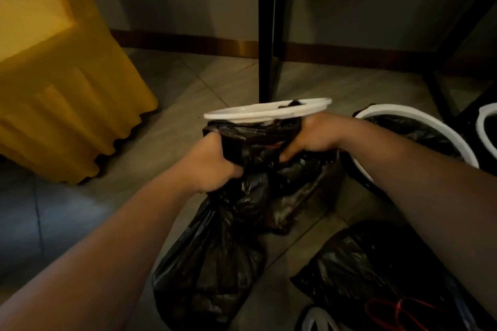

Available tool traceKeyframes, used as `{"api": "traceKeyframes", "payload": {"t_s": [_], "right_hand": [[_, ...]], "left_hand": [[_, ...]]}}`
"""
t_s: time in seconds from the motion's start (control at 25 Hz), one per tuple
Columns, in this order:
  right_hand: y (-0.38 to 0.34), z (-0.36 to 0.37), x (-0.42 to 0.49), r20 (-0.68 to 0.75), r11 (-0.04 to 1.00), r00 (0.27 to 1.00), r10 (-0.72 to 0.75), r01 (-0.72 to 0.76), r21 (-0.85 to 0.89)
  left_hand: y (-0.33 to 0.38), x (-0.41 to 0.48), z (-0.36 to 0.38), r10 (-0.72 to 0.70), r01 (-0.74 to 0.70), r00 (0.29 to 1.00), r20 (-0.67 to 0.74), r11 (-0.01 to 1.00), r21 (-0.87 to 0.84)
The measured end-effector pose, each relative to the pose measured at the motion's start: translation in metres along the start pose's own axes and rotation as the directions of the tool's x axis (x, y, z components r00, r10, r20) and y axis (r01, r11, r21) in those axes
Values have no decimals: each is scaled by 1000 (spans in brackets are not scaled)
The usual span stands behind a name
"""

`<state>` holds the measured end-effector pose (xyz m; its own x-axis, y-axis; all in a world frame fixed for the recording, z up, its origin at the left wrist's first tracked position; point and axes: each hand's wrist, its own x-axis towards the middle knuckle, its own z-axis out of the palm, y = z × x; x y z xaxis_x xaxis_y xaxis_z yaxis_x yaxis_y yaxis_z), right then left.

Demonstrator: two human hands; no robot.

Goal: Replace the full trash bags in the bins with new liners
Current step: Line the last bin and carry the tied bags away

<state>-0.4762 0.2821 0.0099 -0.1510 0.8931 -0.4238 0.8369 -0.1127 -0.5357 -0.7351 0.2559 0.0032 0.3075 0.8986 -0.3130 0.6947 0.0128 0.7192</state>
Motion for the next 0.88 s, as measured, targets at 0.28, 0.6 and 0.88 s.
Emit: {"api": "traceKeyframes", "payload": {"t_s": [0.28,0.6,0.88], "right_hand": [[29,40,45,-202,993,979,24,-46,-105],[23,82,89,371,834,919,132,99,-543],[21,49,58,170,947,985,-12,66,-313]], "left_hand": [[4,87,43,-3,33,989,-149,980,196],[-24,168,95,-305,-97,882,358,626,774],[1,166,66,-185,-19,959,215,717,697]]}}
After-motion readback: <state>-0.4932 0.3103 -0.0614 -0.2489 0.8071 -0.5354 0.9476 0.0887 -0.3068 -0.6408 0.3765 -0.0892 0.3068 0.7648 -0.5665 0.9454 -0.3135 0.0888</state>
